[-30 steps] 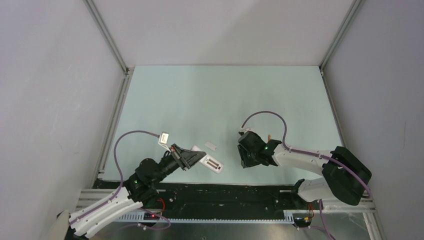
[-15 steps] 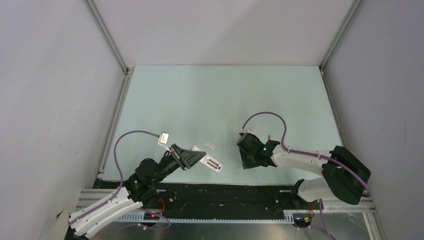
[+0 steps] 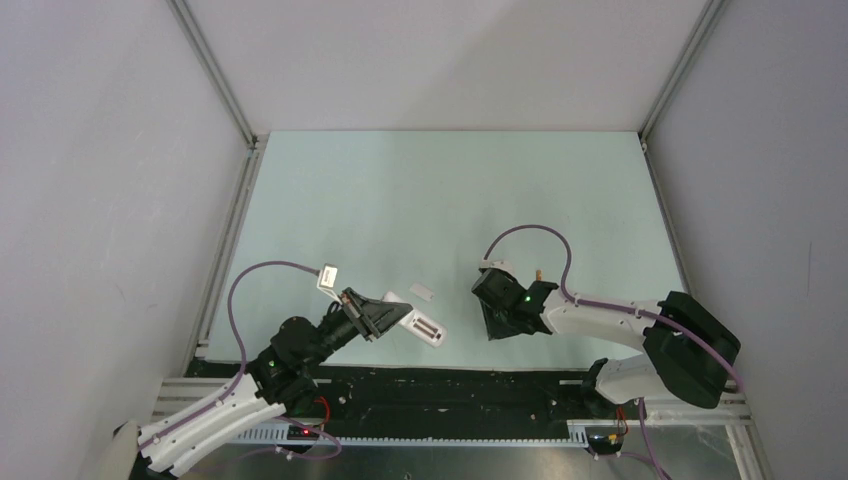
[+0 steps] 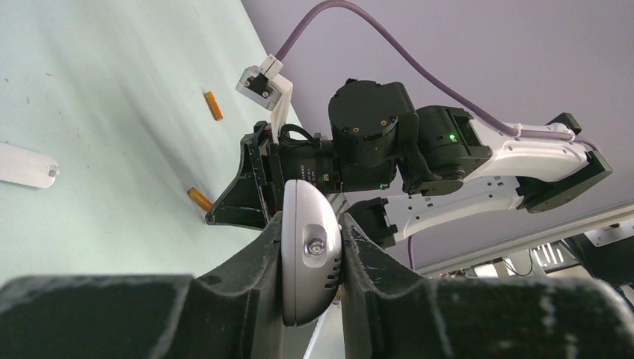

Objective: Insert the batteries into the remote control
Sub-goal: Pick up the battery from the center of the board.

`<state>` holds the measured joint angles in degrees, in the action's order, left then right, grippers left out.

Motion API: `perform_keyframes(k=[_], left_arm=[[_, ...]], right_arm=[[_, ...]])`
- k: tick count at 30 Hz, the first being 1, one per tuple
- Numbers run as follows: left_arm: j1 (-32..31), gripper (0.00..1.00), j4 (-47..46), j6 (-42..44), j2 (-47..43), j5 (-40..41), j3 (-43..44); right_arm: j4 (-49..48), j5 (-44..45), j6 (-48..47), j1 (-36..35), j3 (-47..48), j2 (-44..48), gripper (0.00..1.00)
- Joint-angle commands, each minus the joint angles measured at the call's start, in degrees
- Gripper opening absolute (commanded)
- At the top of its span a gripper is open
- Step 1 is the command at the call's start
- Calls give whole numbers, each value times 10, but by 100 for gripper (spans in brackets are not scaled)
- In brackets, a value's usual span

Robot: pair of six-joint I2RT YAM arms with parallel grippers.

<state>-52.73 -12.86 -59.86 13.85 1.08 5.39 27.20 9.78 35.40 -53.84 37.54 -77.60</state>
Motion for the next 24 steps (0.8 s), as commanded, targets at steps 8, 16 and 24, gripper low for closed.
perform_keyframes(k=[8,16,24], left_arm=[[4,0,-15,16,1,-4,28],[4,0,-14,16,-2,-3,26],[4,0,-9,16,-6,-1,24]], right_arm=[[58,35,7,-11,14,-63,36],[62,46,15,-22,21,-82,29],[53,57,19,-25,21,-81,8]])
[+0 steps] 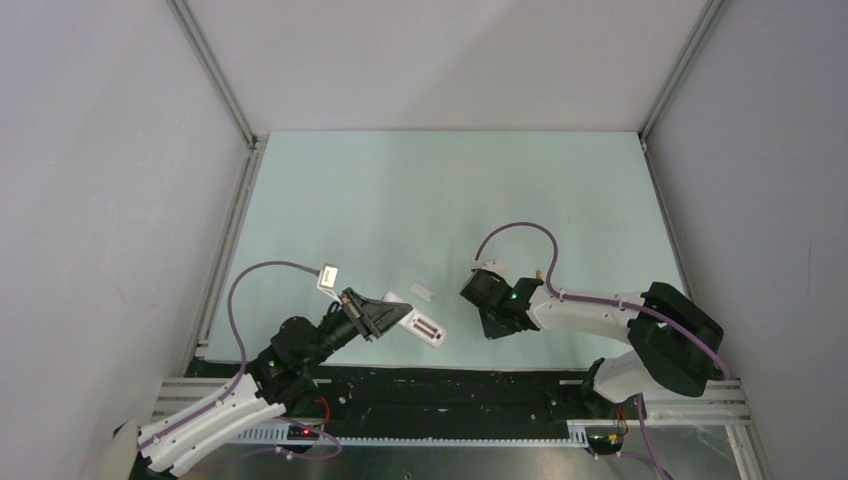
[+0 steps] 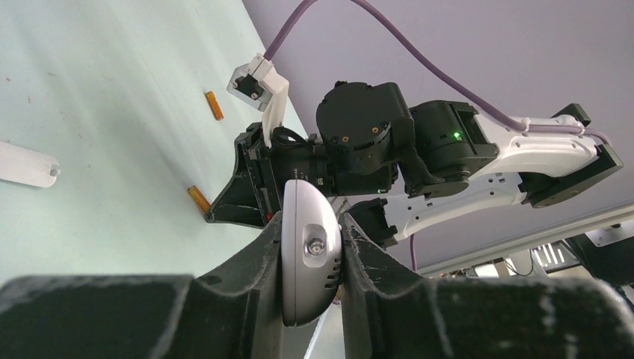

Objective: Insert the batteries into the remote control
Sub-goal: Pick up the battery from the center of the board.

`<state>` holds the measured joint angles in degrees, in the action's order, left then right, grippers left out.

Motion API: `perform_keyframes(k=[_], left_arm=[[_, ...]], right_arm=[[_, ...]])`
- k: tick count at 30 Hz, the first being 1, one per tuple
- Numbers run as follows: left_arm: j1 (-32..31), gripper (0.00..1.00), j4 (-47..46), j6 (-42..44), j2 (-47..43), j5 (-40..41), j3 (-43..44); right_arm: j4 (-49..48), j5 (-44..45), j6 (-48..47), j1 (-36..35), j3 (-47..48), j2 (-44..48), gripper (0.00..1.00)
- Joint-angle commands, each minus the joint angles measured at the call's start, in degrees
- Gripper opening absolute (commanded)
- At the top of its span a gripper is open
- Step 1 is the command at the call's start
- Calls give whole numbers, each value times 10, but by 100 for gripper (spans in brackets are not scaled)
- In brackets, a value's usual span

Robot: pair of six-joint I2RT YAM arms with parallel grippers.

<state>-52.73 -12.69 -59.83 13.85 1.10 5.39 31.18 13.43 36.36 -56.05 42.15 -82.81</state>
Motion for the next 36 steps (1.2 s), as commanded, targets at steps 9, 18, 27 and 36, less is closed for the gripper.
perform_keyframes(k=[9,18,27,36], left_arm=[[6,0,-13,-13,19,12,7],[6,0,-26,-34,10,21,-8],[8,0,-37,-76,-1,38,-22],[10,0,-37,-134,-13,52,-24]], right_arm=[[88,54,-6,-15,-3,98,0],[120,69,-107,-123,80,285,0],[114,35,-194,-171,205,258,0],[248,-52,-237,-166,397,95,0]])
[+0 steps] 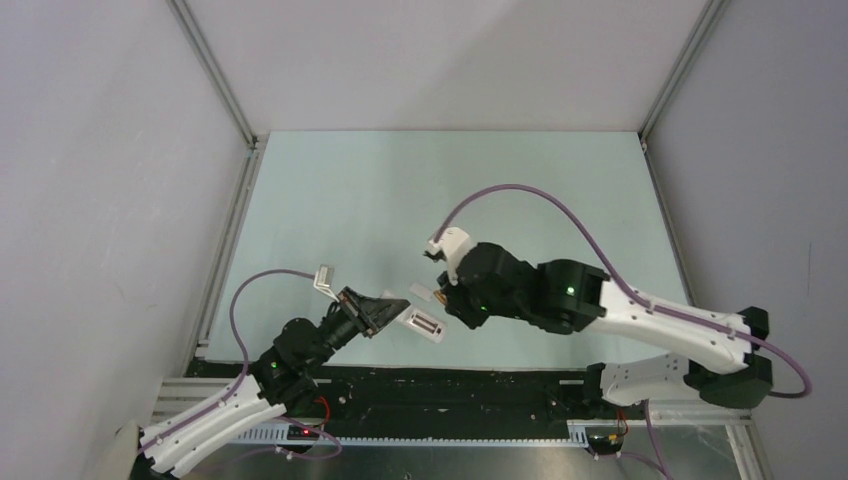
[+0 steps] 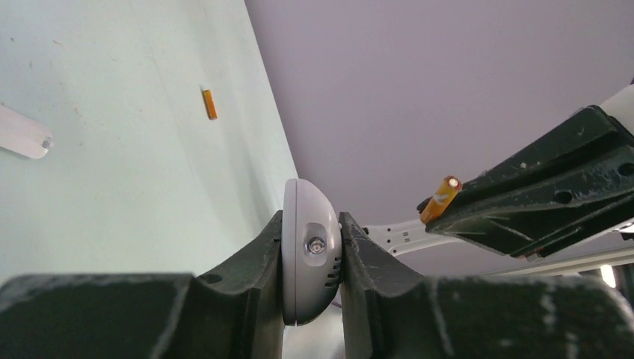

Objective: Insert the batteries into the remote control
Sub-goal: Pick up the battery from the center of the board, then load the battery into the remote control.

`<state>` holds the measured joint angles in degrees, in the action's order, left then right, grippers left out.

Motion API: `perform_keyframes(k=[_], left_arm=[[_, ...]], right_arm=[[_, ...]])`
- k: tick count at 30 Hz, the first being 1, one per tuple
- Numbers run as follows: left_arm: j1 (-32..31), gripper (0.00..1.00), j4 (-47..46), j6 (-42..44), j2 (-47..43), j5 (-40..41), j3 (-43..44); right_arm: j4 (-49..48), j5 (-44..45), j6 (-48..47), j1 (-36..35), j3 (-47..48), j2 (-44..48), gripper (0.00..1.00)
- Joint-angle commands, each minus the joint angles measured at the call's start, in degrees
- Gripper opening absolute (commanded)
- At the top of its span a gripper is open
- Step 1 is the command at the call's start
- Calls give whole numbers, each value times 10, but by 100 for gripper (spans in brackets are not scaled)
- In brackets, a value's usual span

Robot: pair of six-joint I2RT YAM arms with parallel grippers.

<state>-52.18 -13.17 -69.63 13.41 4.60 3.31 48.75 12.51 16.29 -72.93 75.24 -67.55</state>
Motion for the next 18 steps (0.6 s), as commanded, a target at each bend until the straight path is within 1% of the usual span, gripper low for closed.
perform_keyframes(k=[1,5,10,12,18], left_arm=[[5,0,-31,-37,-8,18,-3],[5,0,-31,-42,1,17,-3],[5,0,-31,-42,11,14,-2],[5,0,-31,-39,11,15,-2],[5,0,-30,-33,11,13,-2]], right_arm=[[77,-62,-41,3,73,-66,0],[83,-105,-48,12,99,-100,0],[100,-118,-47,27,118,-132,0],[100,-145,-49,30,120,-140,0],[105,-170,-61,30,140,-184,0]])
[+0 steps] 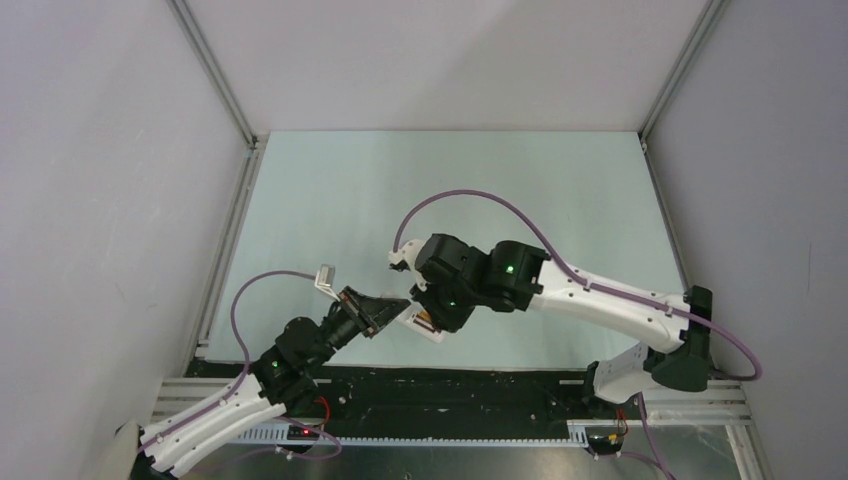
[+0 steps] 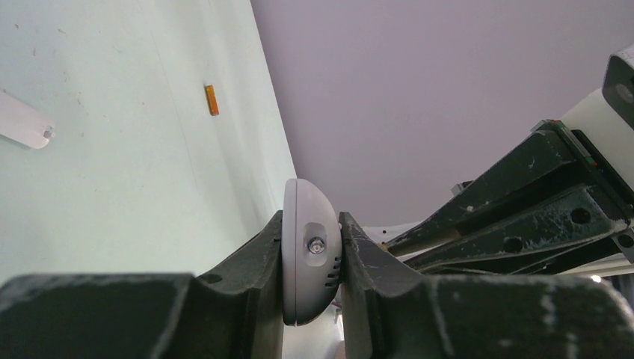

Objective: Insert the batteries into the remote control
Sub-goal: Load the battery into the remote control.

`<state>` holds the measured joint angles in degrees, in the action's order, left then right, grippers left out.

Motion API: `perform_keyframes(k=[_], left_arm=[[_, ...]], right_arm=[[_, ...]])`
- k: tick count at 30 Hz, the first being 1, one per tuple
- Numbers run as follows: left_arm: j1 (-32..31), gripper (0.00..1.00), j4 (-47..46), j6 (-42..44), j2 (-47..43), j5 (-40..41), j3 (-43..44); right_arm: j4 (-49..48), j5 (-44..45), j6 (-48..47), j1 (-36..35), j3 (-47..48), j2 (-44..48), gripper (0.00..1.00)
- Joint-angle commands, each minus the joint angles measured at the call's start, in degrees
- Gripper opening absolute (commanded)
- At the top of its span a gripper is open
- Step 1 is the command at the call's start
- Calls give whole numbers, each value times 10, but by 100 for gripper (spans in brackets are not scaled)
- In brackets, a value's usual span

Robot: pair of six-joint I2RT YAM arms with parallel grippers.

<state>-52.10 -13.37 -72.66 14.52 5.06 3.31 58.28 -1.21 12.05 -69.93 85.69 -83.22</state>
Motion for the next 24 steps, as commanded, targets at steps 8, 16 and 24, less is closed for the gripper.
perform_keyframes(k=[8,16,24], left_arm=[[5,0,-28,-3,-10,8,-5],[8,0,-28,-5,-17,3,-5],[10,0,-28,-1,-16,-1,-4]], right_arm=[[8,-43,-27,-1,40,-50,0],[18,-40,-28,-3,26,-51,0],[21,-45,-37,-3,20,-57,0]])
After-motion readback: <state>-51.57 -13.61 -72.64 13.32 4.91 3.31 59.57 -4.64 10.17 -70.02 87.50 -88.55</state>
